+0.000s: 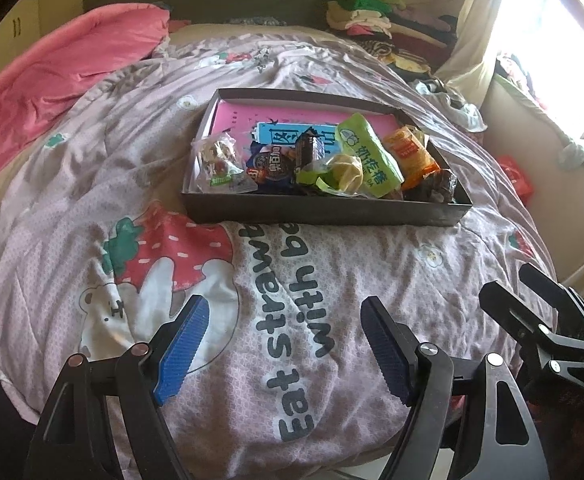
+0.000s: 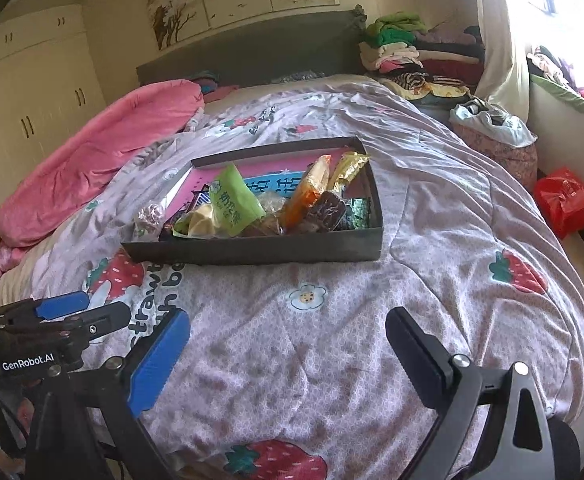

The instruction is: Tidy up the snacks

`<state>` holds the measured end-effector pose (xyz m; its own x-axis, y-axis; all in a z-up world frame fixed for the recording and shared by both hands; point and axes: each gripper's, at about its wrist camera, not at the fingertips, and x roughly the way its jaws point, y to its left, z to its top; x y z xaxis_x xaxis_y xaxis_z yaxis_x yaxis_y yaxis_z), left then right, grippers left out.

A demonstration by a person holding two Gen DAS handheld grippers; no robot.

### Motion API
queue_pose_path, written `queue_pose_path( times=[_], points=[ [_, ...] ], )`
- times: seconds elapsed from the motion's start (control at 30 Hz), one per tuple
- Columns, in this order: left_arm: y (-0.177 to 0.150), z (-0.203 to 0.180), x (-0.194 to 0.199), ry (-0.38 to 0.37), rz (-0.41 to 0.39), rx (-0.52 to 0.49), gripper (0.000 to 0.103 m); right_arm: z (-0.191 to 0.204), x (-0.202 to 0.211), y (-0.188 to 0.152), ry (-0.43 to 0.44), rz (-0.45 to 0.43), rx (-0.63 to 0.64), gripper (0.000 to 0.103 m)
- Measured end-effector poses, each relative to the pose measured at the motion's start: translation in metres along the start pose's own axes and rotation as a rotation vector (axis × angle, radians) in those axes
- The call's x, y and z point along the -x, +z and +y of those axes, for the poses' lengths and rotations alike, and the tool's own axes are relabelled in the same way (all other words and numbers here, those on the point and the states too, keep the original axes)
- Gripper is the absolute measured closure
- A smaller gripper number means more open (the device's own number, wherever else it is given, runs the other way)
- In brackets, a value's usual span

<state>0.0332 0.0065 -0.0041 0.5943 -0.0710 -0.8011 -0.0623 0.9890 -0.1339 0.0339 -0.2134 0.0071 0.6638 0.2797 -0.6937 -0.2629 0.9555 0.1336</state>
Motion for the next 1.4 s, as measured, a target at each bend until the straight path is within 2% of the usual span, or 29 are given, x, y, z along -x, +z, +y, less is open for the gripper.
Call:
queue_pose_path(
  times=[0.2,0.7,1.4],
  points=[
    [0.0001,-0.0020,0.0013,-0.018,-0.003,-0.009,0.024,0.0003,0.0002,-0.0007,0.005,-0.002,-0.005,0.004],
    [-0.0004,-0.0011,0.0002,0.025,0.002,-0.017,0.024,-0.0017,0.0005,-0.0008,0.000,0.000,-0.007,0.004],
    [-0.0002,0.0001,-0.0019,0.044,0.003,-0.012,0.024,-0.0018,-0.0022,-0.0022,-0.006,0.005,-0.005,0.004]
  ],
)
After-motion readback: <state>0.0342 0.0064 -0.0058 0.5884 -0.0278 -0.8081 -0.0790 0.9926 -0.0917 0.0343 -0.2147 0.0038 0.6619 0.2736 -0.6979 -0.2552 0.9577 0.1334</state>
